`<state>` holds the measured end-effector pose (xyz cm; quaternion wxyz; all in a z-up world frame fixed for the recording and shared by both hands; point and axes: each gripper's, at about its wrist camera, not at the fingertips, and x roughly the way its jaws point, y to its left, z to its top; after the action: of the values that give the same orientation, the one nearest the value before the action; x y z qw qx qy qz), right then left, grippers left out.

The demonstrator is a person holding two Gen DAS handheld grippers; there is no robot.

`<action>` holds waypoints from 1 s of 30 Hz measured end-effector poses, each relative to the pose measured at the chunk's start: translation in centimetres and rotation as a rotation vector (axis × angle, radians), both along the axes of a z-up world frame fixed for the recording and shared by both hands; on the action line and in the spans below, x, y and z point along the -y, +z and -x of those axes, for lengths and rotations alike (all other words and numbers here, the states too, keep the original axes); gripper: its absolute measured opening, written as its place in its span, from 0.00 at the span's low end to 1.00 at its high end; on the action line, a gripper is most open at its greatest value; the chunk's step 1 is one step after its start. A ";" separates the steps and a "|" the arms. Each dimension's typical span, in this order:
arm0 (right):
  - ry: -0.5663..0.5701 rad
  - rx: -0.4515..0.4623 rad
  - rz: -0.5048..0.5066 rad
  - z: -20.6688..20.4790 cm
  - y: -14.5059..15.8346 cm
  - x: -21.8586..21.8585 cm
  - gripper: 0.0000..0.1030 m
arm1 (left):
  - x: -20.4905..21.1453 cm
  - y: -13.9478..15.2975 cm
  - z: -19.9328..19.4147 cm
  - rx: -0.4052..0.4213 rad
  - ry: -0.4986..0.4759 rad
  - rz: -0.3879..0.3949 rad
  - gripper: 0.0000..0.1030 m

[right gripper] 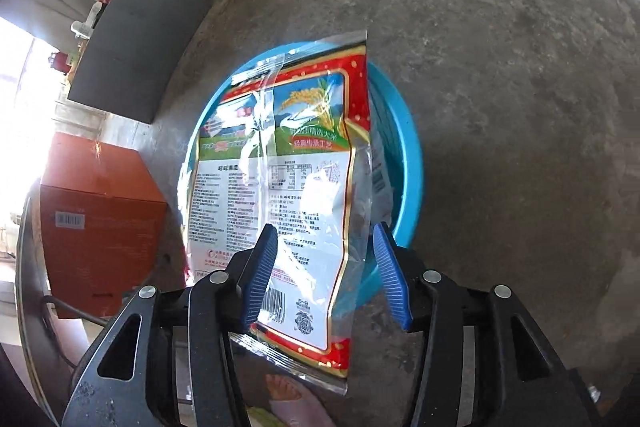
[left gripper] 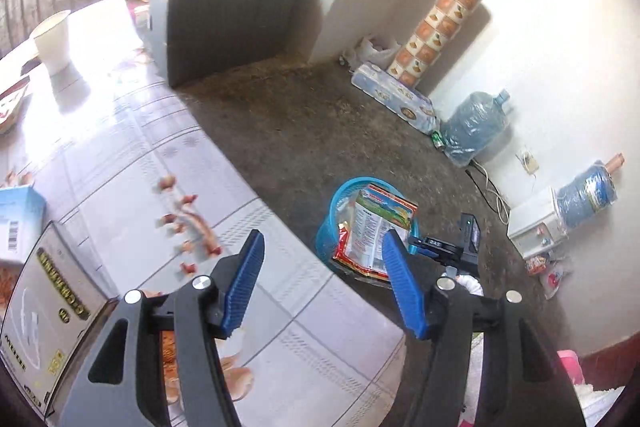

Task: Collect trash
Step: 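Open the right tool to drop the printed bag into the wastebasket, then push the trash down into the wastebasket with the closed right tool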

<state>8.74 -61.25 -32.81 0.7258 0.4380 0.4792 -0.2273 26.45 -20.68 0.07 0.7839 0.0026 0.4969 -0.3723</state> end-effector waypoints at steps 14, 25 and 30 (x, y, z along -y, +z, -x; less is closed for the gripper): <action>0.316 -0.134 0.151 -9.1 0.2 -5.6 0.12 | -10.3 0.3 -1.6 -0.005 0.190 0.095 0.58; 0.233 -0.443 0.002 -10.7 -11.8 -0.9 0.02 | -13.8 -1.3 -2.9 -0.036 0.266 0.078 0.58; 0.246 -0.499 -0.020 -10.8 -13.9 0.7 0.00 | -14.1 -1.8 -3.4 -0.045 0.274 0.069 0.58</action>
<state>19.50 -61.99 -46.69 0.6031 0.3143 0.6949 -0.2336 29.85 -6.56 -1.77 0.8155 -0.1005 0.4971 -0.2787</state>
